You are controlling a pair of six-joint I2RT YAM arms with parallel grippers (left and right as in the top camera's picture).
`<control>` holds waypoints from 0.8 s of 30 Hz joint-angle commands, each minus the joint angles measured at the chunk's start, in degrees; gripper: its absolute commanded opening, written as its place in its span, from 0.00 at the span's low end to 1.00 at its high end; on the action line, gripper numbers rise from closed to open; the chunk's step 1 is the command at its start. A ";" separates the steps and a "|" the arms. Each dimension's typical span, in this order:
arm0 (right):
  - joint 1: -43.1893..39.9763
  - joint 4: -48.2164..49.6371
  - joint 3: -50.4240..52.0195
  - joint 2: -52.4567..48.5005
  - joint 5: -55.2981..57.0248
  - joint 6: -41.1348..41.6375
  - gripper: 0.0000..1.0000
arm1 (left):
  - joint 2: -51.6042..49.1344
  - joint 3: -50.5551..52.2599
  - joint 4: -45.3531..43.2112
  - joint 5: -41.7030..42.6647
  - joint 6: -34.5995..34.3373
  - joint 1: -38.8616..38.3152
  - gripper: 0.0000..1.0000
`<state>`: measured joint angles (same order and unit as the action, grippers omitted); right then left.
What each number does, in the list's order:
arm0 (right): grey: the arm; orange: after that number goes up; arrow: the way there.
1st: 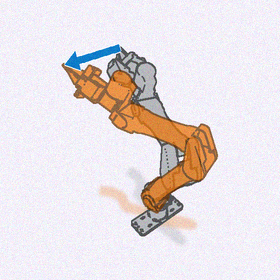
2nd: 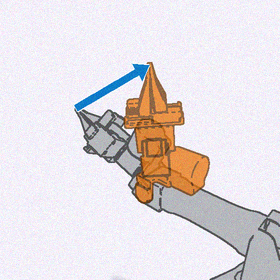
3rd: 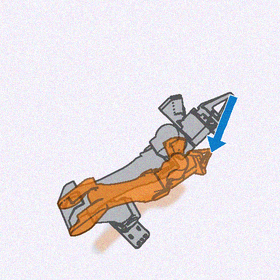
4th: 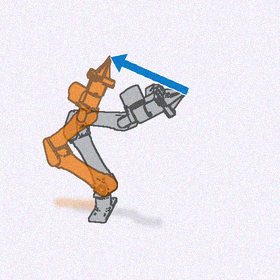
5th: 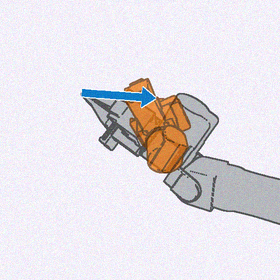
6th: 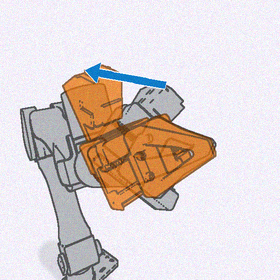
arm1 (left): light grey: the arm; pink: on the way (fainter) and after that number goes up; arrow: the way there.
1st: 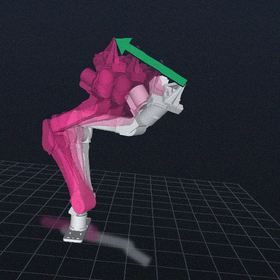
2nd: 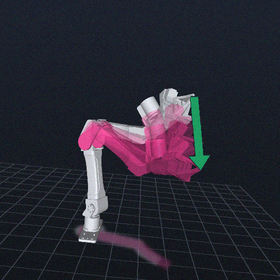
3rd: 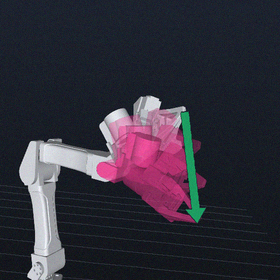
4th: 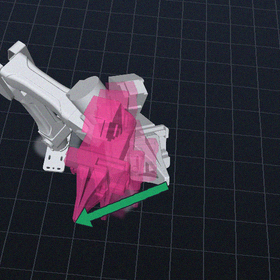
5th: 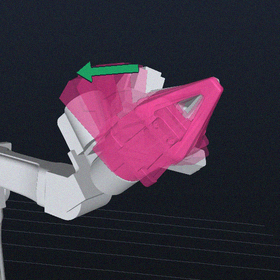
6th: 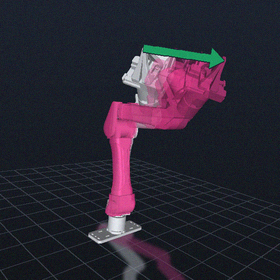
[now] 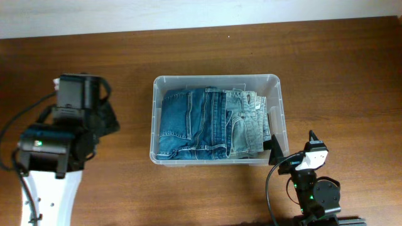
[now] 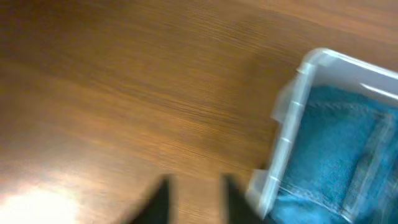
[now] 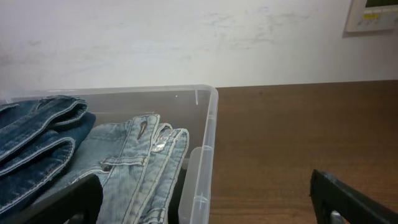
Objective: Pack container
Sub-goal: 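Open the left gripper and withdraw it to the left of the bin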
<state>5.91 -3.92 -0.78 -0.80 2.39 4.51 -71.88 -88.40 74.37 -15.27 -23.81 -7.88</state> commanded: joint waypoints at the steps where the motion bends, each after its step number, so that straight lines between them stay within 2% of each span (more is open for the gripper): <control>1: -0.42 0.94 0.46 0.59 0.87 0.42 0.99 | 0.70 -0.68 0.04 0.57 -0.61 4.22 0.95; 5: -0.42 3.08 -1.66 0.59 0.94 4.22 0.98 | 0.70 -0.68 0.07 2.56 -0.61 6.34 0.98; 13: -0.42 -3.74 -12.66 0.33 4.44 5.38 0.98 | 0.70 -0.66 0.04 2.40 -0.59 6.34 0.98; 14: -0.42 -4.09 -13.14 0.33 5.95 5.40 0.98 | 0.70 -0.59 0.04 2.45 -0.59 6.32 0.93; 15: -0.42 -4.22 -13.35 0.33 7.41 5.40 0.98 | 0.70 -0.57 0.17 2.64 -0.57 6.25 0.67; 16: -0.42 -4.28 -13.40 0.33 8.87 5.40 0.99 | 0.70 -0.57 0.33 3.30 -0.55 6.16 0.25; 17: -0.42 -4.85 -13.38 0.33 10.08 5.40 0.99 | 0.70 -0.52 0.76 5.18 -0.55 6.16 0.00; 19: -0.42 -7.10 -13.38 0.33 12.76 5.40 0.98 | 0.70 -0.42 1.49 11.23 1.09 6.12 0.01; 21: -0.42 -10.43 -13.35 0.33 15.74 5.42 0.98 | 0.70 0.11 1.40 18.36 5.79 5.22 0.00; 24: -0.42 -13.42 -13.27 0.33 18.01 5.42 0.98 | 0.63 0.94 1.27 23.69 9.68 1.99 0.00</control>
<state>5.91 -16.45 -13.61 -0.80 15.00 9.26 -71.88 -88.27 75.75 -1.15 -19.79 -3.49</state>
